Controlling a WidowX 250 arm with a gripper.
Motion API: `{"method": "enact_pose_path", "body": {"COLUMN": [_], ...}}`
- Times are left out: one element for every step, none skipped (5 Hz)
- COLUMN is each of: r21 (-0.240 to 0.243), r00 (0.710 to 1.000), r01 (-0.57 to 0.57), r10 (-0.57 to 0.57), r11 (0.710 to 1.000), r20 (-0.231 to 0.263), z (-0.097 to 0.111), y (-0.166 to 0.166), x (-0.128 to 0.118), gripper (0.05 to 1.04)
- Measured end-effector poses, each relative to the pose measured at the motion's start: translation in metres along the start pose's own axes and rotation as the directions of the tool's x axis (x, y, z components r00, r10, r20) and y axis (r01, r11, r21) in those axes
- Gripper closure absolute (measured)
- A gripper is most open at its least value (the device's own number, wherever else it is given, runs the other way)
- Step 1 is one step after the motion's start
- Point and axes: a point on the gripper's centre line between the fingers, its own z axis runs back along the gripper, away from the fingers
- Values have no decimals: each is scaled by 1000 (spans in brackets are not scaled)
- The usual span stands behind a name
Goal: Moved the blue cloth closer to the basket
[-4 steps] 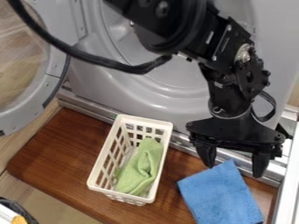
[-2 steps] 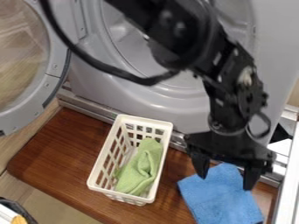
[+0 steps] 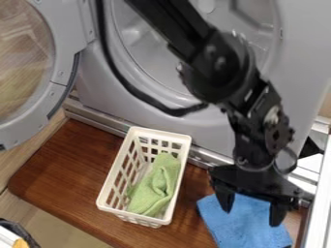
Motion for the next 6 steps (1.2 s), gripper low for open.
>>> {"method": "enact_pose_path", "body": {"r21": [42,49,76,84,112,143], "r00": [999,998,994,992,993,997], "r01": [31,56,103,111,102,42], "r10": [-29,-54,-100,-106,-95,-32], "r11": [999,997,992,990,988,989], "r20": [-44,-32,-52,-63,-70,-71], "z": [-20,-35,-55,-63,-64,-65], "y": [3,-1,-8,-8,-3,19], "x": [-5,-1,-1,0,2,3], "gripper": [82,83,82,82,83,83]}}
